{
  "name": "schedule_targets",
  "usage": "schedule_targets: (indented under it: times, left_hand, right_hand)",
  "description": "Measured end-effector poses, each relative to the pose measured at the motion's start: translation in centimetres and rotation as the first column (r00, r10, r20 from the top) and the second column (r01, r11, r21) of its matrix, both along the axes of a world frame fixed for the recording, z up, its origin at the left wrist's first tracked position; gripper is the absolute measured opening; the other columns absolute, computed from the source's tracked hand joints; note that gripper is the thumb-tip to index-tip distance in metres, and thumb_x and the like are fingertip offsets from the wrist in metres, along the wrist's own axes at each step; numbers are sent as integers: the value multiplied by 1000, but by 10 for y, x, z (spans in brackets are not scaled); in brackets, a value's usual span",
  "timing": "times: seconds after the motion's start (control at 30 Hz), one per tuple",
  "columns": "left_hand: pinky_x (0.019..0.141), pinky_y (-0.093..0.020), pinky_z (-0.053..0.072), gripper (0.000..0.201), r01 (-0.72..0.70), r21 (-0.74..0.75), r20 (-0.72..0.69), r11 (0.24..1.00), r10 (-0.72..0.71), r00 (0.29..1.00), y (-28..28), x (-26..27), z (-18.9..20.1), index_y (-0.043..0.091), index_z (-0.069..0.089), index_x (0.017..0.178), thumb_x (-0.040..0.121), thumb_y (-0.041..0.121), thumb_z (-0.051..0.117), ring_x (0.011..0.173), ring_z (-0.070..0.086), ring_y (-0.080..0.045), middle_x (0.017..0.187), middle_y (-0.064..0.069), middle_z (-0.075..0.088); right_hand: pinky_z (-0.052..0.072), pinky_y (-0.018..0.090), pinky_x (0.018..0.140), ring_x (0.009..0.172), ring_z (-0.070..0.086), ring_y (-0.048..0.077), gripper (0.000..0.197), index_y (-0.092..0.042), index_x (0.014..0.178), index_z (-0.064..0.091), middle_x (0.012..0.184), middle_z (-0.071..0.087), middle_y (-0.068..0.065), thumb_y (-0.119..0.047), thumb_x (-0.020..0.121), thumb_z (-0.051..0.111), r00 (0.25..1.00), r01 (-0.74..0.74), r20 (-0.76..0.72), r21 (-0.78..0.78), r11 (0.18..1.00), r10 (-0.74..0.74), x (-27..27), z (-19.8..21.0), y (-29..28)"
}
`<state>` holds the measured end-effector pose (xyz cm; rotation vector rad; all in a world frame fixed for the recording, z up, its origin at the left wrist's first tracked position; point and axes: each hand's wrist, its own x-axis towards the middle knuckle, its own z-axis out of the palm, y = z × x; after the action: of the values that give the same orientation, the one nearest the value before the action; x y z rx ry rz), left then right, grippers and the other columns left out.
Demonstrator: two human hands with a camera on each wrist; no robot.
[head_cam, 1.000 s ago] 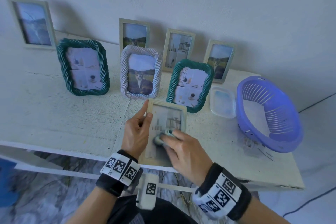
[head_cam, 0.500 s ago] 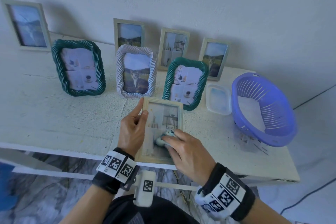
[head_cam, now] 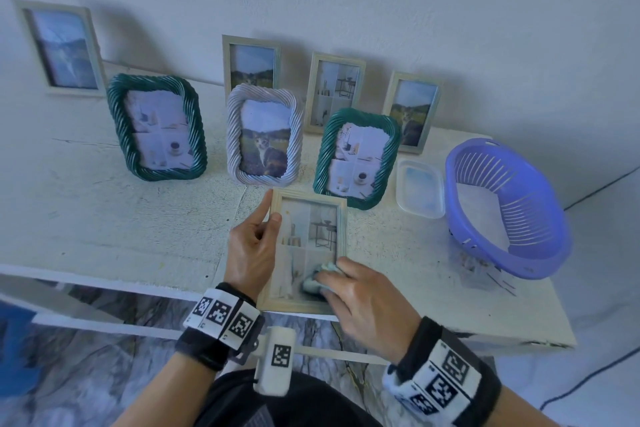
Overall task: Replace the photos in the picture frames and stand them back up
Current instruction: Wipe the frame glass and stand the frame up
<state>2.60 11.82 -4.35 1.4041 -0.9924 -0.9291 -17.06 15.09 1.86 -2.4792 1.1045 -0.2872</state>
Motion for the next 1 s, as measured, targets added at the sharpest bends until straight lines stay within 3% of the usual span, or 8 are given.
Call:
schedule_targets:
  times: [0.07, 0.23, 0.3, 0.4, 0.5, 0.63, 0.87, 1.0]
  left_hand:
    - [54, -29, 32, 42, 6, -2, 30, 1000, -6, 1000, 5, -2, 2, 26, 46, 142, 100, 23, 52, 56, 32, -19, 61, -7, 37]
    - [55, -30, 32, 44, 12, 22, -1, 1000, -12, 1000, 3, -6, 2, 24, 47, 142, 99, 25, 53, 57, 33, -19, 62, -7, 41]
    - [59, -34, 36, 48, 20, 29, -36, 999, -19, 999, 2, -5, 2, 26, 48, 142, 95, 33, 53, 61, 37, -20, 67, -9, 47]
    - [57, -33, 32, 43, -12, 35, -19, 999, 12, 1000, 5, -3, 3, 23, 46, 143, 100, 22, 51, 58, 32, -20, 64, -8, 42]
    - [45, -19, 26, 43, -27, 14, 47, 1000, 27, 999, 8, -6, 9, 18, 46, 143, 101, 15, 50, 48, 27, -8, 56, -4, 28]
    - [40, -13, 22, 42, -13, -7, 81, 1000, 13, 997, 10, -15, 15, 15, 46, 141, 100, 11, 50, 41, 21, -2, 51, 7, 23]
    - [41, -13, 22, 43, -45, 20, 106, 999, 43, 993, 13, -12, 15, 15, 46, 143, 100, 12, 50, 42, 21, -3, 53, 5, 22]
    - [40, -11, 21, 43, -38, 3, 114, 999, 37, 993, 17, -16, 16, 15, 45, 142, 100, 11, 50, 39, 21, -4, 48, 13, 20]
  right_hand:
    - [32, 9, 57, 64, 47, 10, 19, -11, 111, 66, 85, 48, -6, -15, 96, 53, 998, 64, 10, -16, 998, -64, 2, 1, -17]
    - [38, 22, 61, 68, 53, 17, 19, -8, 109, 65, 87, 53, 1, -16, 97, 51, 986, 168, 19, -70, 983, -167, 7, 2, -32]
    - [39, 19, 62, 67, 52, 13, 20, -9, 111, 65, 91, 56, 1, -15, 96, 54, 990, 138, 38, -37, 990, -137, 7, 0, -18]
    - [41, 13, 66, 72, 51, 6, 21, -13, 114, 65, 96, 56, -3, -15, 96, 54, 997, 42, 55, 56, 998, -45, 5, 0, 5]
    - [49, 20, 65, 71, 51, 8, 17, -10, 108, 65, 90, 55, -3, -14, 96, 55, 1000, -13, -26, 1, 1000, 13, 6, 5, -2]
    - [49, 23, 58, 65, 51, 14, 7, -7, 90, 65, 81, 54, 2, -10, 92, 59, 996, 84, -25, -160, 983, -89, 10, 11, -32]
    - [47, 25, 61, 69, 50, 13, 17, -10, 105, 65, 86, 53, -1, -14, 94, 53, 994, -105, 2, -22, 994, 105, 16, 0, 6]
    - [50, 28, 59, 66, 50, 13, 18, -8, 102, 67, 83, 53, -1, -17, 96, 52, 999, -46, -24, -87, 995, 44, 14, 3, -23]
